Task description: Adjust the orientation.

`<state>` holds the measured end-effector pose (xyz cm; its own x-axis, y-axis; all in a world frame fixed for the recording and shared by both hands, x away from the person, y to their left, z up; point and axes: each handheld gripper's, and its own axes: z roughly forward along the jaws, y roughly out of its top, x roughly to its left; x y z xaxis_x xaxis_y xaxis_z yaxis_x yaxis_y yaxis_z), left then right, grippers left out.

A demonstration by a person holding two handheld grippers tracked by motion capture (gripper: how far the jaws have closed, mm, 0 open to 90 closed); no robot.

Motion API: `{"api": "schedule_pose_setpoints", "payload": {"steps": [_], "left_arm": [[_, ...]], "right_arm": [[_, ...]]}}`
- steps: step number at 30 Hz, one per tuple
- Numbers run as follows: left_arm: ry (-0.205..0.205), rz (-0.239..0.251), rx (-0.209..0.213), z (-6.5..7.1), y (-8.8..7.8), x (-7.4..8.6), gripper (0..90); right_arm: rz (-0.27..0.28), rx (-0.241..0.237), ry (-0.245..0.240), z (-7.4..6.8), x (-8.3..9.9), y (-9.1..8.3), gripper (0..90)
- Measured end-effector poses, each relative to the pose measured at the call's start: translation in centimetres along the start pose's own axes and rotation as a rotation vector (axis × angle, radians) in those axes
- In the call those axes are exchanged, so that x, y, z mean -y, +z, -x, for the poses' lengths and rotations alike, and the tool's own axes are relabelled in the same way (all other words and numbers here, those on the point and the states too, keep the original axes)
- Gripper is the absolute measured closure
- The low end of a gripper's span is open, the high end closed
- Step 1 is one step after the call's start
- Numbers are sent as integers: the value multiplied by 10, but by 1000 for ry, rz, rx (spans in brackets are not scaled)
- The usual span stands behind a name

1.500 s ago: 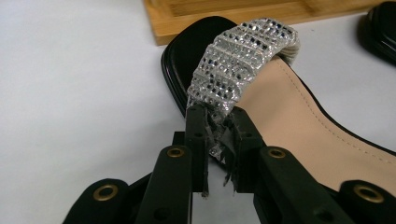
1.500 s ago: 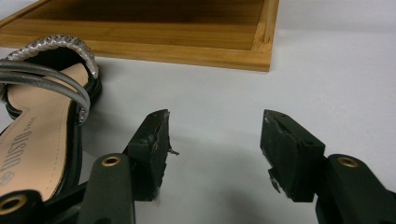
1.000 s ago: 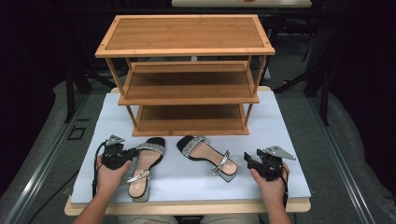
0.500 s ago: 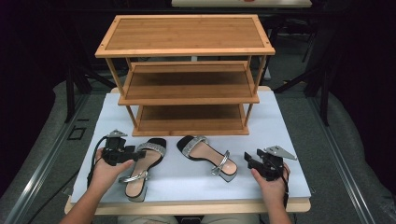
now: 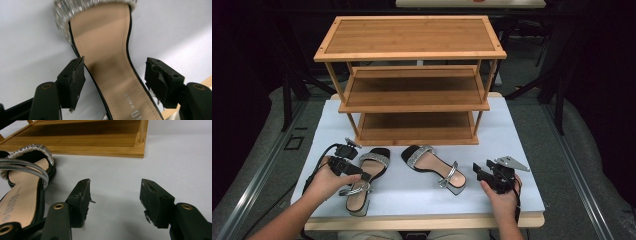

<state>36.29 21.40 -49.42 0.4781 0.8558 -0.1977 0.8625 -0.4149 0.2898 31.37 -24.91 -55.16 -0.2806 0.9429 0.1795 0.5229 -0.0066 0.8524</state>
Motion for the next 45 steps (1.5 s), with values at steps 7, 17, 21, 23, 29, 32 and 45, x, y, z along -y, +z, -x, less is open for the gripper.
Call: {"api": "schedule_pose_setpoints", "payload": {"steps": [7, 17, 21, 23, 29, 32, 45], "left_arm": [[-42, -71, 16, -2, 16, 2, 279], [1, -124, 4, -3, 15, -4, 290], [57, -172, -41, -2, 13, -8, 337], [83, -186, -46, -3, 13, -9, 342], [266, -251, -115, -2, 8, -15, 395], [300, -261, -127, -4, 7, -15, 409], [195, -266, -47, -16, 9, -4, 396]], "right_arm": [[2, -3, 12, 2, 0, 0, 410], [7, -7, 16, 1, 1, 1, 409], [-4, -5, 20, 2, 1, 0, 409], [-4, -6, 23, 3, 1, 0, 409], [-1, -13, 23, 3, 1, 1, 409], [-2, -12, 23, 3, 1, 1, 408], [-7, -16, 23, 2, 1, 2, 406]]}}
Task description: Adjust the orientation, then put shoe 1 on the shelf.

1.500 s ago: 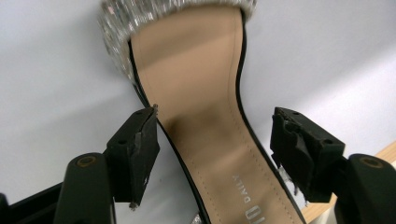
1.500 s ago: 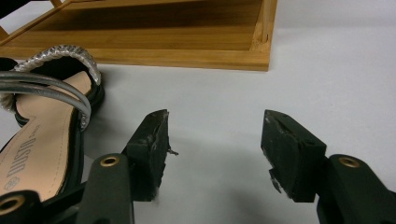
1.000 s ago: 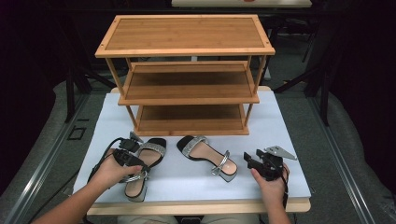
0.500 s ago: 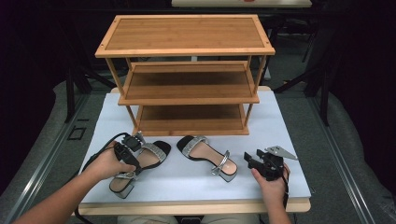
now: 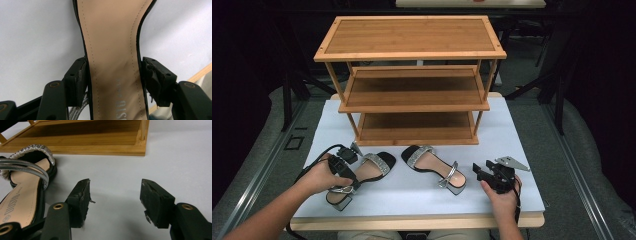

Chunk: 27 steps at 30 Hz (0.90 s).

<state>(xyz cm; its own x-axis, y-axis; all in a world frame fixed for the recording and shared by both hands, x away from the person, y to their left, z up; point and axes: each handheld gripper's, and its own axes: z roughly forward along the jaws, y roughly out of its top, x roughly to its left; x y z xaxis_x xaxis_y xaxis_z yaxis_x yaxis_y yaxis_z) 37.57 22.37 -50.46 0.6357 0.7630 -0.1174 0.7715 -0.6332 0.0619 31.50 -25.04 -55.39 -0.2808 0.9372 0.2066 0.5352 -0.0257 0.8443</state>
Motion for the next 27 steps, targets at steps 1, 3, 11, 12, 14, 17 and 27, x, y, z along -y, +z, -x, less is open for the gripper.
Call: {"api": "schedule_pose_setpoints", "payload": {"steps": [1, 3, 11, 12, 14, 17, 27], "left_arm": [[0, -1, -4, 0, 0, 0, 398], [-3, -5, -13, 1, 0, -1, 403], [-29, -32, 4, -1, 1, -5, 411], [-29, -34, 3, -1, 1, -5, 410], [-30, -38, 0, -1, 2, -6, 411], [-40, -45, -6, -1, 1, -7, 419], [-20, -17, -30, -2, -11, -4, 432]], "right_arm": [[-1, -1, 1, 0, 0, 0, 406], [7, -5, 3, -1, 0, 2, 406], [8, -9, 3, -2, 0, 3, 405], [4, -8, 2, -1, 1, 3, 405], [6, -11, 4, -1, 0, 3, 405], [7, -12, 8, 0, 0, 2, 405], [-5, -10, 15, 1, 0, 2, 405]]}}
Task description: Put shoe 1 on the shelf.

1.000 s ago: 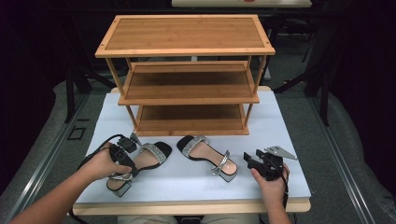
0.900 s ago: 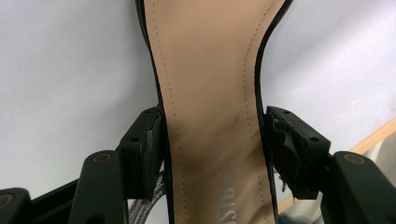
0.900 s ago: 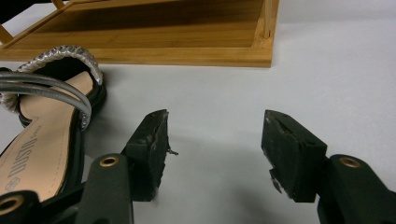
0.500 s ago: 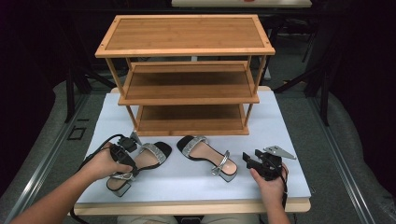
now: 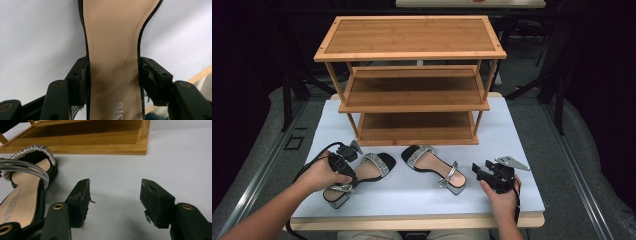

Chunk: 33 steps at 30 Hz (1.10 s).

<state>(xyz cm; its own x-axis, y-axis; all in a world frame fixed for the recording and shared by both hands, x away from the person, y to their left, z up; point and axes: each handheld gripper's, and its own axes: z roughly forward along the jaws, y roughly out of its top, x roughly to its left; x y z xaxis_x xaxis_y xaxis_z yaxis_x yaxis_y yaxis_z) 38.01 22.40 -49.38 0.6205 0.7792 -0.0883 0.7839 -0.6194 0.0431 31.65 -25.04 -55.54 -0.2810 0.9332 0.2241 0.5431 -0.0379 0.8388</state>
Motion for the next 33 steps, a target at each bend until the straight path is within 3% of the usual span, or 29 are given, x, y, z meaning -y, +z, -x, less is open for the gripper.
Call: {"api": "schedule_pose_setpoints", "payload": {"steps": [6, 12, 16, 19, 26, 32, 33], "left_arm": [[-12, 34, -17, -6, -22, 5, 434], [-42, 83, -2, -12, -43, 8, 435], [-70, 133, 13, -16, -49, 2, 435], [-95, 168, 21, -17, -47, -9, 436], [-133, 197, 15, -13, -33, -49, 437], [-174, 236, -24, -6, -19, -81, 437], [-196, 250, -16, -4, -16, -84, 438]], "right_arm": [[1, -2, 4, 0, 0, 0, 405], [-6, -2, 6, 0, 0, -1, 405], [-5, -2, 7, 0, 0, -1, 405], [4, -5, 7, 0, 0, 0, 405], [-5, 0, 6, 1, 0, 0, 405], [18, -10, 14, 2, 0, 0, 405], [19, -11, 13, 3, 0, -1, 405]]}}
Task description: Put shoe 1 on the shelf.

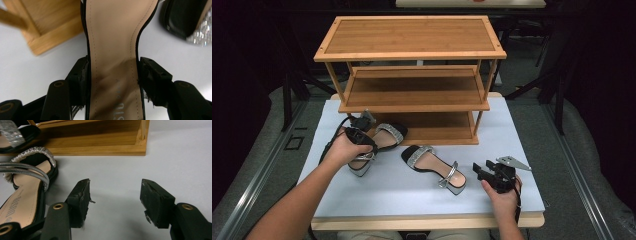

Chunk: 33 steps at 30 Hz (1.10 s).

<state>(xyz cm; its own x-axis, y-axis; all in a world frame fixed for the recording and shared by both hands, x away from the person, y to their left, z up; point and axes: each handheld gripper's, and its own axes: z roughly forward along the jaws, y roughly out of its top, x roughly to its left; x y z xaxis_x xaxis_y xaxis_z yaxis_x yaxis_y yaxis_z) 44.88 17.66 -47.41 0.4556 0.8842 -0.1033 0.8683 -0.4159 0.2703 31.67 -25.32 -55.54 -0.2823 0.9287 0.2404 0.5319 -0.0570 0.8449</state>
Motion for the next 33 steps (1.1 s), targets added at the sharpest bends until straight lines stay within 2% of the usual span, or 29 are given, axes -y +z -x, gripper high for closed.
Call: {"api": "schedule_pose_setpoints", "payload": {"steps": [1, 2, 4, 6, 7, 8, 9, 11, 14, 15, 17, 21, 26, 28, 30, 32, 33], "left_arm": [[-23, 10, 9, 2, 4, -2, 437], [-11, 13, 26, 2, 8, -4, 438], [-33, 18, 36, 4, 15, -6, 437], [-59, 29, 45, 6, 21, -8, 437], [-90, 37, 65, 7, 24, -9, 437], [-55, 41, 90, 2, 27, -10, 437], [-152, 35, 82, 6, 27, -9, 437], [-132, 55, 70, 4, 29, -7, 436], [-115, 69, 27, 10, 28, -2, 415], [-108, 78, 26, 10, 25, -1, 402], [-104, 101, 71, 9, 17, 0, 345], [-42, 147, 106, 7, -6, 9, 339], [17, 252, 148, -1, -37, 38, 354], [55, 280, 174, -6, -48, 53, 357], [87, 306, 166, -11, -54, 69, 357], [131, 317, 169, -15, -55, 84, 357], [138, 326, 168, -16, -53, 91, 357]], "right_arm": [[-4, 2, -1, 0, 0, -1, 405], [-3, 2, -1, 1, 0, -1, 405], [-5, 2, 5, 2, -1, -2, 405], [-5, 1, 6, 2, -1, -2, 405], [-5, 0, 6, 2, -1, -2, 405], [-5, 1, 7, 2, -1, -2, 405], [-4, 1, 7, 2, -1, -2, 405], [-4, 2, 6, 1, -1, -2, 404], [-5, -1, 6, 1, -1, -2, 404], [-3, -1, 6, 2, -1, -2, 404], [-3, -1, 7, 1, 0, -1, 404], [-5, 0, 1, 1, -1, -2, 402], [-2, 1, 3, 1, 0, -2, 402], [-3, -1, 3, 1, 0, -2, 402], [0, 0, 4, 1, 0, -2, 402], [3, -2, 8, 0, -1, -2, 402], [5, -3, 9, 0, -1, -2, 402]]}}
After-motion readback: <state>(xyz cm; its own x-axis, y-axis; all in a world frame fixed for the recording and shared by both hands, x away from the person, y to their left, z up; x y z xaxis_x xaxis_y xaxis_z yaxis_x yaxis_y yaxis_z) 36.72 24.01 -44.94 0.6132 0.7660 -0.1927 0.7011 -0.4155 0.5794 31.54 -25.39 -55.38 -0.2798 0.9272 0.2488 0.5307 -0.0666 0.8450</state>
